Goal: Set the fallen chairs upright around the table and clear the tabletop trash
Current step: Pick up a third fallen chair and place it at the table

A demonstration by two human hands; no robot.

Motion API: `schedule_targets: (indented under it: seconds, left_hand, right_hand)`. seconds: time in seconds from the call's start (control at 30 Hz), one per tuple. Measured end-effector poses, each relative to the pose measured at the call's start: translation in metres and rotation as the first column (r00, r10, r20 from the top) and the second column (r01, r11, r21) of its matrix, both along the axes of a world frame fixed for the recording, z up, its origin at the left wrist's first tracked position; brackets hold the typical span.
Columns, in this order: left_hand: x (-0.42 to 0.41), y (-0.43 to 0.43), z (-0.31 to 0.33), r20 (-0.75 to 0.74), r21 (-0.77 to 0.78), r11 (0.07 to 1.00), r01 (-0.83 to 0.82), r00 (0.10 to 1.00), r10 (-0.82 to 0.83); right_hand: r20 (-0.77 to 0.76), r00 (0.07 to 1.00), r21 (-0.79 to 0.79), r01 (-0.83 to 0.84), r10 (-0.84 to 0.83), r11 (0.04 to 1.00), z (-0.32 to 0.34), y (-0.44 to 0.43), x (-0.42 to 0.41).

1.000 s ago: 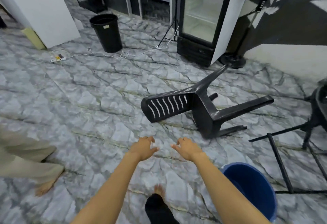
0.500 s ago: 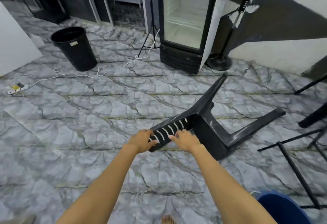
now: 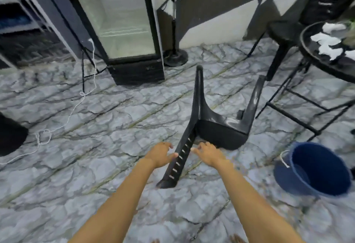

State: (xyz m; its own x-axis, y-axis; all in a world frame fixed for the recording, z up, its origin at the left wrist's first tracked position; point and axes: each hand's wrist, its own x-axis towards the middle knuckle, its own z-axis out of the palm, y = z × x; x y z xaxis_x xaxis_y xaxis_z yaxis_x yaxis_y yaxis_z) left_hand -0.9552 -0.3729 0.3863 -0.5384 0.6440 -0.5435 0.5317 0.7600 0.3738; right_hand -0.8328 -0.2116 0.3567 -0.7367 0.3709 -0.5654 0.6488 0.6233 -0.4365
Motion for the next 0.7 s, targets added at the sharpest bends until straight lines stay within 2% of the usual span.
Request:
schedule_targets:
  seconds: [0.2, 0.37, 0.53, 0.7]
  left_hand:
    - [-0.031, -0.014, -0.005, -0.006, -0.031, 0.961, 0.274, 0.962, -0.274]
    - [-0.034, -0.012, -0.028, 0.013, -0.018, 0.924, 0.381, 0.925, -0.381]
    - [-0.045, -0.01, -0.052, 0.072, -0.046, 0.865, 0.5, 0.865, -0.496]
    - [-0.08, -0.005, -0.074, 0.059, -0.037, 0.751, 0.66, 0.751, -0.658]
  right_hand:
    - [-0.085, 0.942, -0.111, 0.315, -0.325, 0.943, -0.014, -0.051, 0.011]
    - [-0.104, 0.844, -0.202, 0.5, -0.526, 0.842, -0.034, -0.08, 0.029]
    - [-0.055, 0.749, -0.25, 0.63, -0.66, 0.735, -0.053, -0.109, 0.031]
    - [-0.088, 0.567, -0.31, 0.765, -0.819, 0.564, -0.084, -0.146, 0.007]
